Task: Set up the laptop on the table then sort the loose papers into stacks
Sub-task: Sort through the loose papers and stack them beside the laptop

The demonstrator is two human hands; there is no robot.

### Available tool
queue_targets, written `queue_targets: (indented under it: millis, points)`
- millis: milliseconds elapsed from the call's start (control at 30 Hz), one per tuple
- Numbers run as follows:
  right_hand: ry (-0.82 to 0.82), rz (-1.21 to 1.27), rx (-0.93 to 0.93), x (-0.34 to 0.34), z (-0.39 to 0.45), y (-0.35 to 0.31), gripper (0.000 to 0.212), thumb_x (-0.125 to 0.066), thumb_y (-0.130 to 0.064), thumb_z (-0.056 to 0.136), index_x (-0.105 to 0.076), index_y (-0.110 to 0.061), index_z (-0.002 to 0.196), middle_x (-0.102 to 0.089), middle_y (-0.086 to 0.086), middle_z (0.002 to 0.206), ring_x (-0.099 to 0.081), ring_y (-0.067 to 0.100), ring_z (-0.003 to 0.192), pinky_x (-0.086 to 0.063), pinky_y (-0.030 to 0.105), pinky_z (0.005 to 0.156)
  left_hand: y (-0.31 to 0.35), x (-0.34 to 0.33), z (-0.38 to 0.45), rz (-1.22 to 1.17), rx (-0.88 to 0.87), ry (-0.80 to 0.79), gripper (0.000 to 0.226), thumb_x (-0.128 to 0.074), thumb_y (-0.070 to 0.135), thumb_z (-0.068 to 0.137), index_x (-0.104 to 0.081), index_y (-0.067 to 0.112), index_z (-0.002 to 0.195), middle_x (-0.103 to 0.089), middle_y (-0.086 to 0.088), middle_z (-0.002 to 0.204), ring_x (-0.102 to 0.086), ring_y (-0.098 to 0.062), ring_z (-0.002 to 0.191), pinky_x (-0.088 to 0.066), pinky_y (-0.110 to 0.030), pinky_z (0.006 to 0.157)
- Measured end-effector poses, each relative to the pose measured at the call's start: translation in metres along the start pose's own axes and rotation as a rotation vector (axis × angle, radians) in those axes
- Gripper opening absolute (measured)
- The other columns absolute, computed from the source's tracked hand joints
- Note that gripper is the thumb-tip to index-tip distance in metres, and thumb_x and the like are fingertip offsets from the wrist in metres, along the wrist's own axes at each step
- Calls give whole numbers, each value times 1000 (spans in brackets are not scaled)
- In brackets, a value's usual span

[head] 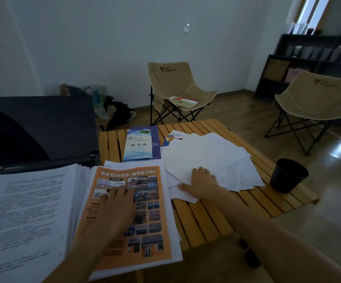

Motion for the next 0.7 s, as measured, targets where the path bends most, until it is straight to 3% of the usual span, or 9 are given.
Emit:
queue_targets:
  millis: [100, 167, 233, 333, 433, 500, 567, 633, 700]
  points:
    - [88, -202, 60, -6, 3, -10, 62, -37, -52, 102, -34, -5, 143, -45, 22, 142, -47, 34, 127, -42, 42, 102, 2, -1, -2, -10, 5, 17, 47, -41, 29, 98, -33, 26, 144, -36, -1, 148, -33, -25, 136, -29, -47, 111]
    - [132, -326, 150, -3, -2, -19, 51, -40, -30, 104, -29, -4, 147, -48, 23, 139, -50, 34, 125, -44, 39, 98, 3, -1, -2, 8, 4, 17, 49, -40, 28, 98, -29, 26, 146, -32, 0, 150, -30, -24, 138, -27, -46, 112]
    - [177, -280, 201, 9, -3, -14, 33, -43, -15, 101, -41, -10, 134, -58, 16, 125, -58, 30, 112, -45, 34, 83, 3, -1, -1, 10, 8, 17, 50, -41, 26, 98, -28, 27, 146, -32, 1, 150, -29, -24, 138, -26, -46, 113]
    - [289, -36, 141, 44, -8, 19, 14, -41, -11, 99, -52, -14, 108, -65, 10, 99, -64, 26, 86, -42, 31, 67, 1, -2, 0, 2, 17, 14, 49, -41, 25, 98, -30, 28, 145, -35, 1, 149, -31, -24, 137, -27, -46, 112]
    - [579, 166, 43, 112, -35, 60, 17, -40, -14, 102, -54, -20, 94, -59, -3, 76, -58, 17, 68, -48, 32, 58, 2, 2, -1, -42, 12, 35, 46, -40, 28, 99, -33, 28, 144, -37, 2, 148, -34, -23, 135, -29, -45, 111]
    - [729, 430, 3, 161, -58, 89, 23, -41, -19, 104, -56, -19, 87, -57, -4, 71, -59, 18, 65, -47, 31, 52, 0, 2, -1, -92, 13, 19, 44, -37, 30, 100, -33, 28, 144, -37, 3, 147, -36, -21, 134, -30, -44, 110]
    - [723, 699, 58, 197, -72, 105, 25, -44, -25, 104, -59, -16, 87, -63, -1, 73, -65, 16, 64, -46, 21, 46, -1, 5, -2, -154, 26, 16, 42, -38, 34, 100, -36, 29, 142, -42, 4, 143, -41, -19, 130, -34, -42, 108]
    - [625, 872, 182, 222, -76, 106, 23, -48, -28, 102, -64, -13, 96, -71, 6, 82, -71, 12, 71, -56, 25, 54, 3, 16, -3, -316, 21, 46, 36, -46, 38, 99, -43, 31, 134, -52, 4, 131, -51, -17, 120, -42, -37, 101]
    - [496, 1068, 259, 231, -75, 108, 28, -54, -37, 96, -66, -14, 105, -73, 15, 97, -73, 29, 90, -61, 51, 79, 14, 34, -6, -666, -15, 84, 16, -58, 32, 96, -50, 40, 107, -59, 13, 104, -61, -8, 97, -48, -22, 78]
Point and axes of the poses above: each hand's wrist, its own z-axis towards the middle knuckle, its own x-axis out of the back of the hand, y = z × x, the point moved 10 cm from there along z, towards the middle knuckle
